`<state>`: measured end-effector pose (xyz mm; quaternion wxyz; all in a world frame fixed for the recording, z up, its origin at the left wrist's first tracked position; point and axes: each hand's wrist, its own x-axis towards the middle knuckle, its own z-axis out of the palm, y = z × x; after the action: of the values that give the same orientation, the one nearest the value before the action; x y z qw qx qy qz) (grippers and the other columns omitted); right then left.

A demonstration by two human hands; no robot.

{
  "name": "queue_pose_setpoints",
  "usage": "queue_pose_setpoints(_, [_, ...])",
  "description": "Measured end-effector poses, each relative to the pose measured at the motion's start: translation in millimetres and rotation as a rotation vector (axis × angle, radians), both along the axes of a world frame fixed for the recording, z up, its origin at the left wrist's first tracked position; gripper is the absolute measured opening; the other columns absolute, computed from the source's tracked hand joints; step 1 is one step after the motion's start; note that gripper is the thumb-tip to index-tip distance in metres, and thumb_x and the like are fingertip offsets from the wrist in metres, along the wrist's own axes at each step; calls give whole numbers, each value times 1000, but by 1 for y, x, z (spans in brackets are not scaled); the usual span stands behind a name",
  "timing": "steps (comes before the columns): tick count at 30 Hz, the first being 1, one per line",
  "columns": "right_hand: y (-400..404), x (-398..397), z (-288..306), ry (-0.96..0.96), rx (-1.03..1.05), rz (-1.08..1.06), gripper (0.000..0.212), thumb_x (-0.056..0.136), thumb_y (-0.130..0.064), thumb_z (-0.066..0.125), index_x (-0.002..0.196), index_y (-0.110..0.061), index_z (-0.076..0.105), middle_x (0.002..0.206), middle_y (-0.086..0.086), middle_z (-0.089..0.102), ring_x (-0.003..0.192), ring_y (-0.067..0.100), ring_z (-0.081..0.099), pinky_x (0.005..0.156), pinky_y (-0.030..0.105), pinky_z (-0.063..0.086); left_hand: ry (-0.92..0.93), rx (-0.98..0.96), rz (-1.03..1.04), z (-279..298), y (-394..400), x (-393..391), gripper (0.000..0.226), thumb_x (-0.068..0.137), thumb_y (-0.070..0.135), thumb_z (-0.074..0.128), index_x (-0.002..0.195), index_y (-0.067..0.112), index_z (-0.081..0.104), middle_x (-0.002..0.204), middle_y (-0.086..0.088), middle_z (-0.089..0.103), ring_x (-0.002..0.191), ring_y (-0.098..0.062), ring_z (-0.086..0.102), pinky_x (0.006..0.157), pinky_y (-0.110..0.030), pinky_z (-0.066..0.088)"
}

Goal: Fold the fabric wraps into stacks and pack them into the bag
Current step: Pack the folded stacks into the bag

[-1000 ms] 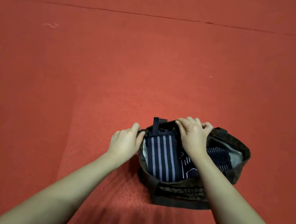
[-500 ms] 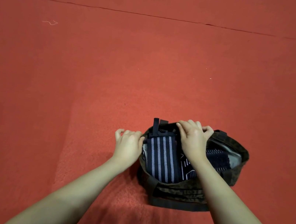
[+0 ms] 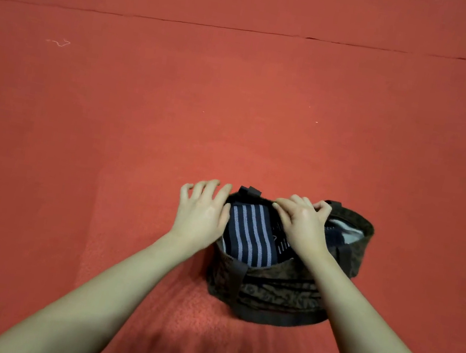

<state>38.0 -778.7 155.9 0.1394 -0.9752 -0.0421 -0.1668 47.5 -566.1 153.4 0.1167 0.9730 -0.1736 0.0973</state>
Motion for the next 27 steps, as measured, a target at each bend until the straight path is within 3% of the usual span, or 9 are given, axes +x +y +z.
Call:
queue_pose_setpoints(4, [0, 1, 4, -26, -38, 14, 19, 88, -29, 56, 84, -23, 73, 68, -10, 55, 67, 17, 53, 74, 28, 10, -40, 115, -197, 12, -30, 23, 49, 89, 41, 47, 125, 10, 59, 120, -8, 63, 111, -30, 57, 92, -46, 41])
queue_pose_setpoints(6, [-1, 1, 5, -39, -54, 24, 19, 87, -30, 55, 83, -23, 73, 68, -10, 55, 66, 17, 53, 73, 28, 9, 26, 133, -256, 18, -46, 31, 48, 92, 40, 51, 131, 11, 54, 126, -7, 59, 117, -31, 51, 97, -47, 32])
queue_pose_setpoints(8, [-6, -1, 6, -45, -31, 16, 18, 89, -28, 55, 84, -23, 72, 71, -10, 56, 67, 16, 54, 72, 28, 9, 103, 227, -310, 18, -60, 37, 39, 100, 37, 40, 128, 14, 54, 126, -5, 58, 119, -30, 45, 98, -43, 21])
queue_pose_setpoints(11, [-23, -15, 11, 10, 60, -25, 21, 93, -34, 51, 96, -25, 69, 94, -12, 60, 88, 12, 52, 78, 28, 13, 154, 310, -262, 16, -67, 38, 34, 104, 33, 29, 120, 17, 54, 119, -2, 58, 113, -29, 46, 93, -39, 21])
queue_pose_setpoints(14, [-46, -37, 11, 121, 106, 57, 40, 91, -53, 36, 106, -28, 64, 109, -16, 58, 102, 4, 48, 83, 28, 14, 199, 269, -193, 11, -73, 42, 35, 102, 39, 31, 121, 18, 51, 119, -3, 59, 112, -29, 48, 91, -39, 23])
queue_pose_setpoints(19, [-60, -64, -5, 244, -19, 257, 45, 86, -61, 39, 96, -26, 66, 92, -16, 57, 91, 9, 50, 86, 33, 17, 166, 346, -228, 8, -92, 48, 41, 101, 46, 29, 123, 19, 52, 118, -4, 60, 113, -30, 48, 91, -40, 25])
queue_pose_setpoints(23, [-62, -71, -18, 76, -86, 260, 35, 92, -48, 43, 76, -24, 62, 73, -16, 41, 74, 11, 48, 83, 34, 21, 15, 238, -299, -2, -90, 48, 35, 102, 33, 34, 101, 12, 61, 94, -6, 61, 87, -29, 58, 72, -35, 24])
queue_pose_setpoints(25, [-60, -72, -21, -22, -119, 214, 36, 97, -43, 38, 78, -23, 60, 73, -13, 42, 74, 11, 44, 84, 33, 22, -151, 156, -309, -5, -87, 47, 37, 97, 32, 38, 79, 11, 63, 70, -4, 58, 61, -26, 56, 62, -31, 24])
queue_pose_setpoints(27, [-56, -70, -18, -96, -158, 164, 42, 101, -42, 30, 80, -21, 60, 75, -9, 46, 76, 12, 42, 83, 34, 23, -256, 116, -306, -4, -85, 47, 37, 94, 31, 38, 70, 13, 60, 60, -1, 53, 50, -24, 50, 57, -28, 27])
